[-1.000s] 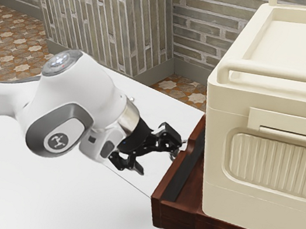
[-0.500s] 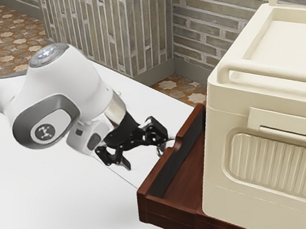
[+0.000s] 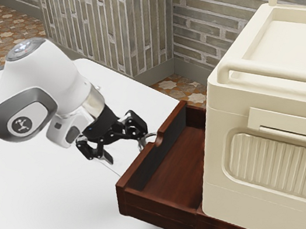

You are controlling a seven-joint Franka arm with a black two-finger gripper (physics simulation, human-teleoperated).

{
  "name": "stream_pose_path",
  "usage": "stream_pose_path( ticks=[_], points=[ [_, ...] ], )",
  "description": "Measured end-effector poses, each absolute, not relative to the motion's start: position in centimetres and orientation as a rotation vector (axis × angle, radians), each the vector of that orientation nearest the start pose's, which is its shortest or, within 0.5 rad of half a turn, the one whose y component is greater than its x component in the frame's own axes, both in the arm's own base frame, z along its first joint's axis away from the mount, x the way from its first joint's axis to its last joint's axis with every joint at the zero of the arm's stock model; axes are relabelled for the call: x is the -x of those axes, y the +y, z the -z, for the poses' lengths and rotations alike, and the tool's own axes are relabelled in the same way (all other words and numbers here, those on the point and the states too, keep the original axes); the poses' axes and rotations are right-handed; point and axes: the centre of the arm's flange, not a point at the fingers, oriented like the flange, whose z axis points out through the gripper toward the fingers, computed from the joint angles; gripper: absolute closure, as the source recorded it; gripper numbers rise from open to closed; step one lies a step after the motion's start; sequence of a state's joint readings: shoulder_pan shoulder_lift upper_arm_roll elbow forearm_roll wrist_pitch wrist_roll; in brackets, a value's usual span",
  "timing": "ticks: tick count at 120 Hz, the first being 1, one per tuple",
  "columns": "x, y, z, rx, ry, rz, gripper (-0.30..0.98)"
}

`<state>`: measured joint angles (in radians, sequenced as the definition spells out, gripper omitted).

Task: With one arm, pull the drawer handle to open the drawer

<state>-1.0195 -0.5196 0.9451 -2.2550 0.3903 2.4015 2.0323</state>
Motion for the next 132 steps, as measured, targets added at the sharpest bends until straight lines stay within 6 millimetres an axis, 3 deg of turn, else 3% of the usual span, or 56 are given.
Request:
stream_pose_path(
  ticks=[34,52,74,94,107,121,132],
  points=[
    [-49.8,2.5,-53.2,1.130,2.489,0.484,0.00],
    [-49.2,2.6,-54.7,1.122,2.471,0.488,0.00],
    [-48.7,3.9,-59.5,1.162,2.426,0.461,0.00],
    [-48.5,4.4,-65.5,1.266,2.402,0.407,0.00],
    [-50.5,4.2,-67.5,1.408,2.365,0.235,0.00],
    [-52.4,2.3,-67.3,1.546,2.352,0.087,0.00],
    [-52.8,3.7,-66.3,1.698,2.308,0.017,0.00]
  ],
)
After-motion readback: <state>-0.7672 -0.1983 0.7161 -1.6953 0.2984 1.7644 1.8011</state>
